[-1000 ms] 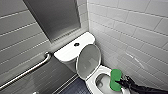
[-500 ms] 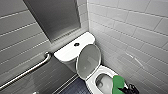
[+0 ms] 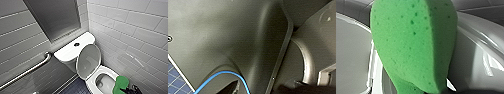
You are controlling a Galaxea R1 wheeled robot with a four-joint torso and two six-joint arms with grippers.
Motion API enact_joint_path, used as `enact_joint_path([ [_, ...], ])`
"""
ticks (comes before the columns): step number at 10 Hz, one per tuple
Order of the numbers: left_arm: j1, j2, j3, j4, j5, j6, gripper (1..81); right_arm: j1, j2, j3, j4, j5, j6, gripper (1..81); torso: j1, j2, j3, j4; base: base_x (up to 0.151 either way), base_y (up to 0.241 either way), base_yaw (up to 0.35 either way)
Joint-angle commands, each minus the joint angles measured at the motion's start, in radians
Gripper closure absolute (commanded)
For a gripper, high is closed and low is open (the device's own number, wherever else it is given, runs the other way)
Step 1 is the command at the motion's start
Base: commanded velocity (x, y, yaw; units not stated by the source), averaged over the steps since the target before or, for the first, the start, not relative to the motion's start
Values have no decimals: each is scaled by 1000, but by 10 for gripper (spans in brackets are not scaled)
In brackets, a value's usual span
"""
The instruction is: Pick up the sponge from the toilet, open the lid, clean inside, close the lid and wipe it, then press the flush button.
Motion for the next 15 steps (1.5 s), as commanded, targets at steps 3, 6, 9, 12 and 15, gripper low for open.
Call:
enact_joint_path([
  [3,23,3,3,5,71,0,10,49,-55,24,15,-87,1,811,0,0,0,0,0,0,0],
  [6,19,0,5,5,73,0,10,47,-67,33,15,-88,1,811,0,0,0,0,0,0,0],
  [9,19,0,3,0,73,0,10,47,-61,29,15,-96,1,811,0,0,0,0,0,0,0],
  [12,20,-2,6,-1,73,0,10,47,-66,27,19,-97,1,811,0,0,0,0,-44,0,0],
  [15,20,-2,6,-3,73,0,10,54,-82,44,25,-96,2,811,0,-1,0,0,-26,0,0],
])
